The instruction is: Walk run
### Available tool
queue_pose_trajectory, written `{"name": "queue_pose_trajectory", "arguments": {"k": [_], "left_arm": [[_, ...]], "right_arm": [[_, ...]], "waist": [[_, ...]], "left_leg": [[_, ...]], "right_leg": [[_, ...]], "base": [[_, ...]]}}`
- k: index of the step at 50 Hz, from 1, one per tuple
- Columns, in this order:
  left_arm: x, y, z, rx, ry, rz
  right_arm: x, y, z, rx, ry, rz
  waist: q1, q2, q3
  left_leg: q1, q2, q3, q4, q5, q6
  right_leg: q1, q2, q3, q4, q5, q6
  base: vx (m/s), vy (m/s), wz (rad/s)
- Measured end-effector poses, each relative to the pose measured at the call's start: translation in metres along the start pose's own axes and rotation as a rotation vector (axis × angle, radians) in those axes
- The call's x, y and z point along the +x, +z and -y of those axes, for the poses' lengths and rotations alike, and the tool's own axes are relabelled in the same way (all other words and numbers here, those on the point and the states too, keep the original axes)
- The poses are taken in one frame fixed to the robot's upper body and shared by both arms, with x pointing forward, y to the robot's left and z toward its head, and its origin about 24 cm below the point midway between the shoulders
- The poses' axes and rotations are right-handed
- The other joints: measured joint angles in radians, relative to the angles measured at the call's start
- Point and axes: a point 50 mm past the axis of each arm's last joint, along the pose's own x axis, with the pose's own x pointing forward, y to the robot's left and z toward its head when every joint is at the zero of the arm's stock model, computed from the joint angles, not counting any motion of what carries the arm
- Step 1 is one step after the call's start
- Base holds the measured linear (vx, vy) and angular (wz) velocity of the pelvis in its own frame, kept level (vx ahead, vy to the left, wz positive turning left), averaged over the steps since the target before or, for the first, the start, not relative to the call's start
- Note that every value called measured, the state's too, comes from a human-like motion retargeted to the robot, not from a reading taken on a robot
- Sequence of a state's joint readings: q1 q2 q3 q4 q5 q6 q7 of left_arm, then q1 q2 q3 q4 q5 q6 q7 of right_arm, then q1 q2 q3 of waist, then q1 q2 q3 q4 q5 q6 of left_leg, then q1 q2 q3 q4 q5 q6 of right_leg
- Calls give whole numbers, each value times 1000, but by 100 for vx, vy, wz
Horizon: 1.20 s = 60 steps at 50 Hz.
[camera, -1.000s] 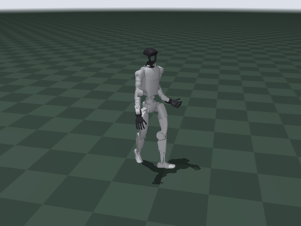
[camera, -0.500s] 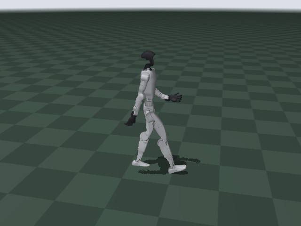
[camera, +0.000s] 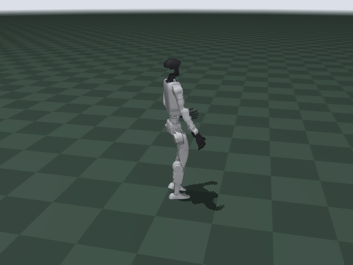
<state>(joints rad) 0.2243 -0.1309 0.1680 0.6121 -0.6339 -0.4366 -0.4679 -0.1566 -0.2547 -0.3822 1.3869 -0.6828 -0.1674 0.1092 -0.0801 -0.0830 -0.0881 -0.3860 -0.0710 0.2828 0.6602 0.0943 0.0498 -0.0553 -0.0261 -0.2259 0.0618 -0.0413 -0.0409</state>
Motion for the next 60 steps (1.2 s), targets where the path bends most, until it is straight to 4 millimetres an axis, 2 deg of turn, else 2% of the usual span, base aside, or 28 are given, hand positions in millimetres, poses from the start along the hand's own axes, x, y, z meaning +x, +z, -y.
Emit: {"name": "queue_pose_trajectory", "arguments": {"k": [2, 5, 8, 10, 12, 14, 15, 17, 18, 20, 22, 25, 28, 31, 35, 37, 38, 39, 40, 42, 45, 47, 48, 50, 53, 55, 58, 60], "left_arm": [[4, 3, 4, 9, -15, 17], [8, 7, 9, 13, -29, 43], [11, 11, 12, 6, -38, 65], [11, 12, 11, 1, -37, 72], [9, 11, 8, 3, -32, 67], [5, 10, 3, 9, -16, 51], [3, 9, -1, 13, -4, 41], [-3, 6, -7, 21, 24, 21], [-6, 5, -11, 26, 38, 14], [-8, 6, -14, 35, 50, 10], [-2, 8, -10, 38, 33, 17], [18, 16, 3, 53, -23, 49], [37, 26, 21, 79, -98, 87], [50, 33, 38, 98, -177, 115], [61, 39, 51, 95, -252, 127], [63, 40, 52, 93, -266, 121], [62, 39, 51, 93, -268, 118], [61, 39, 49, 93, -267, 114], [59, 38, 47, 93, -263, 110], [52, 30, 41, 86, -244, 86], [38, 16, 31, 54, -191, 36], [27, 5, 24, 30, -151, -5], [22, 0, 20, 18, -129, -26], [9, -13, 13, -2, -89, -83], [-3, -27, 11, -15, -52, -144], [-5, -31, 12, -18, -60, -162], [-2, -31, 18, -20, -113, -171], [1, -29, 22, -18, -137, -155]], "right_arm": [[1, 19, 15, -4, -40, 75], [1, 39, 30, -9, -92, 153], [0, 47, 36, -21, -110, 180], [1, 43, 31, -41, -93, 160], [2, 30, 19, -70, -52, 107], [1, 10, 1, -109, 12, 36], [0, -1, -9, -129, 49, -4], [-6, -31, -34, -161, 118, -98], [-11, -48, -48, -174, 148, -150], [-24, -79, -72, -185, 194, -254], [-37, -104, -86, -176, 233, -346], [-57, -132, -108, -147, 320, -470], [-76, -152, -128, -106, 373, -555], [-94, -171, -143, -77, 403, -622], [-113, -188, -155, -69, 442, -708], [-118, -191, -158, -68, 464, -737], [-119, -192, -159, -69, 474, -745], [-119, -192, -159, -72, 482, -747], [-118, -191, -157, -74, 488, -748], [-114, -189, -153, -78, 481, -739], [-102, -181, -142, -87, 431, -705], [-93, -173, -133, -79, 379, -678], [-88, -169, -129, -71, 353, -662], [-80, -162, -121, -37, 313, -633], [-65, -144, -105, 11, 291, -582], [-53, -130, -91, 22, 273, -542], [-35, -103, -61, 13, 194, -455], [-24, -82, -38, -13, 121, -383]], "waist": [[25, 15, 8], [33, 33, 21], [43, 23, 29], [61, 3, 34], [88, -13, 31], [114, -22, 14], [127, -24, 3], [120, -28, -34], [107, -23, -52], [56, 0, -60], [31, 3, -32], [37, 100, -27], [-26, 140, -6], [-98, 162, 10], [-159, 135, 31], [-183, 117, 46], [-192, 114, 53], [-195, 112, 57], [-197, 112, 60], [-207, 112, 63], [-221, 116, 47], [-251, 125, 28], [-266, 135, 17], [-258, 151, 4], [-235, 122, 1], [-213, 85, -15], [-202, 79, -16], [-157, 63, -7]], "left_leg": [[-27, -15, 10, -182, -11, 53], [-31, -10, 163, -453, -45, 121], [-35, -103, 147, -647, -120, 134], [-26, -117, 139, -685, -132, 145], [-7, -97, 162, -633, -94, 188], [11, -80, 191, -606, -71, 186], [17, -81, 159, -605, -36, 183], [27, -81, 91, -578, -40, 193], [21, -82, 33, -553, -62, 206], [47, -63, -8, -502, -113, 212], [131, -67, 40, -497, -152, 212], [180, 5, -14, -524, -181, 195], [238, 17, -40, -537, -205, 178], [297, -3, -104, -556, -230, 173], [388, -65, -160, -567, -280, 166], [444, -89, -193, -567, -306, 159], [473, -91, -203, -570, -318, 153], [499, -90, -205, -572, -329, 145], [523, -87, -204, -573, -339, 136], [563, -83, -214, -557, -356, 117], [589, -73, -231, -520, -330, 78], [593, -53, -262, -477, -235, 21], [584, -37, -278, -442, -162, -14], [555, -8, -292, -332, 42, -92], [424, -18, -291, -19, 290, -204], [327, -6, -224, 149, 396, -181], [209, 82, -110, 244, 216, -85], [138, 62, -69, 228, 141, -90]], "right_leg": [[38, 39, -13, -11, -25, -8], [99, 90, -42, -23, -66, -19], [154, 102, -99, -32, -83, -22], [183, 102, -87, -17, -72, -25], [208, 100, -69, 10, -29, -13], [229, 93, -84, 43, 64, 13], [241, 88, -99, 62, 130, 28], [232, 73, -117, 138, 328, 64], [208, 78, -95, 199, 431, 75], [114, 122, -25, 409, 565, 66], [28, 64, -68, 697, 565, 28], [-91, 160, -12, 723, 504, 26], [-216, 138, -7, 725, 345, 20], [-307, 46, -34, 606, 202, 33], [-356, -89, -29, 287, 176, 92], [-382, -111, 45, 139, 138, 103], [-399, -107, 98, 77, 120, 101], [-410, -97, 174, 22, 102, 127], [-419, -84, 261, -29, 84, 167], [-419, -99, 246, -50, 82, 260], [-413, -89, 183, 41, 87, 191], [-392, -106, 88, 68, 164, 181], [-384, -72, 180, 87, 173, 167], [-370, -43, 217, 143, 132, 106], [-288, -57, 165, 144, 67, 24], [-239, -94, 104, 128, 40, 0], [-178, -65, 99, 116, -1, -23], [-133, -59, 87, 81, 7, -27]], "base": [[71, -16, 28], [61, -14, 49], [76, -15, 31], [80, -10, -16], [98, -9, -54], [89, -7, -64], [116, -5, -46], [123, -4, -6], [112, -4, 38], [107, -7, 80], [99, -5, 63], [55, 3, 8], [70, -5, 115], [76, -7, 149], [68, -11, 98], [73, -20, 78], [74, -21, 53], [83, -25, 33], [98, -31, 33], [88, -30, 37], [88, -32, 49], [100, -40, 103], [95, -39, 101], [98, -40, 69], [94, -40, 60], [70, -28, 73], [71, -23, 91], [67, -17, -7]]}}
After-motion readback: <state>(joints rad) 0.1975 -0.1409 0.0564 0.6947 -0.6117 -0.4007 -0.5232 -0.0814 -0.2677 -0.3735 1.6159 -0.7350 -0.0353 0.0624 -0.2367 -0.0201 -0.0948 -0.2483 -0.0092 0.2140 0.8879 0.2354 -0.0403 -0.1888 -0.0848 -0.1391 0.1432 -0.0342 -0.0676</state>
